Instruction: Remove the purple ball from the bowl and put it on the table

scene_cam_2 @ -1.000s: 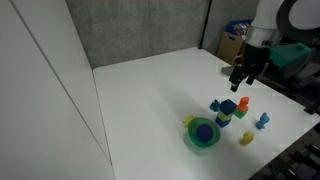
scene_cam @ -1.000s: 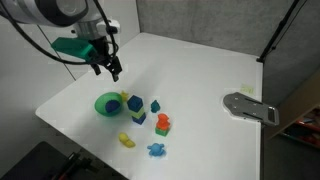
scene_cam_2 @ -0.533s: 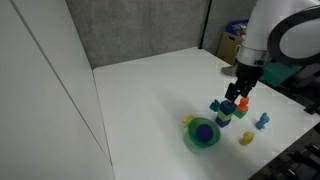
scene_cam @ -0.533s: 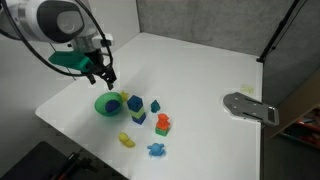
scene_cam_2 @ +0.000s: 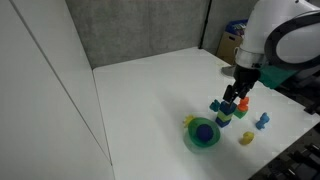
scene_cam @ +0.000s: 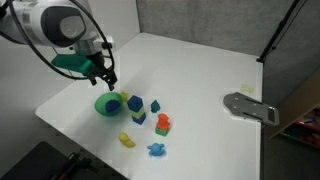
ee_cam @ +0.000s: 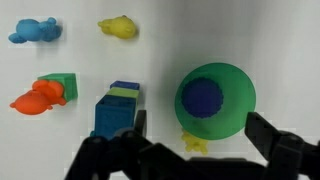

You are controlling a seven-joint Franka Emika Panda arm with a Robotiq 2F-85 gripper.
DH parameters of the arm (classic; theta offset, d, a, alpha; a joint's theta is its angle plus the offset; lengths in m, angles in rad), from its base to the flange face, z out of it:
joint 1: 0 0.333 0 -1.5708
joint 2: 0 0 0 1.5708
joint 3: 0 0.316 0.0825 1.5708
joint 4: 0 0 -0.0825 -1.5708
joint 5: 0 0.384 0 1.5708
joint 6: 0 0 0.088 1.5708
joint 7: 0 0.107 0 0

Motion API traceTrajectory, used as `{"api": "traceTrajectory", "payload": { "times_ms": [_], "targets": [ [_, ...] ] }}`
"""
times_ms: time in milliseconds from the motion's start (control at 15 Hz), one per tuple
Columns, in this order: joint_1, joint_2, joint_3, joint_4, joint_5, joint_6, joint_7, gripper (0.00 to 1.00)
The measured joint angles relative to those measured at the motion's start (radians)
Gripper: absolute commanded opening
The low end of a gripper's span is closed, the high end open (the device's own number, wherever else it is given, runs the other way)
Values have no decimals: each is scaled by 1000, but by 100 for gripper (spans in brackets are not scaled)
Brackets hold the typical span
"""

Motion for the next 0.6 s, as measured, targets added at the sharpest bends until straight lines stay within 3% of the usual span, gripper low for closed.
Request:
{"api": "traceTrajectory", "payload": {
  "times_ms": [600],
  "targets": [
    [60,195,27,-23,0,292,-6,100]
  ]
}}
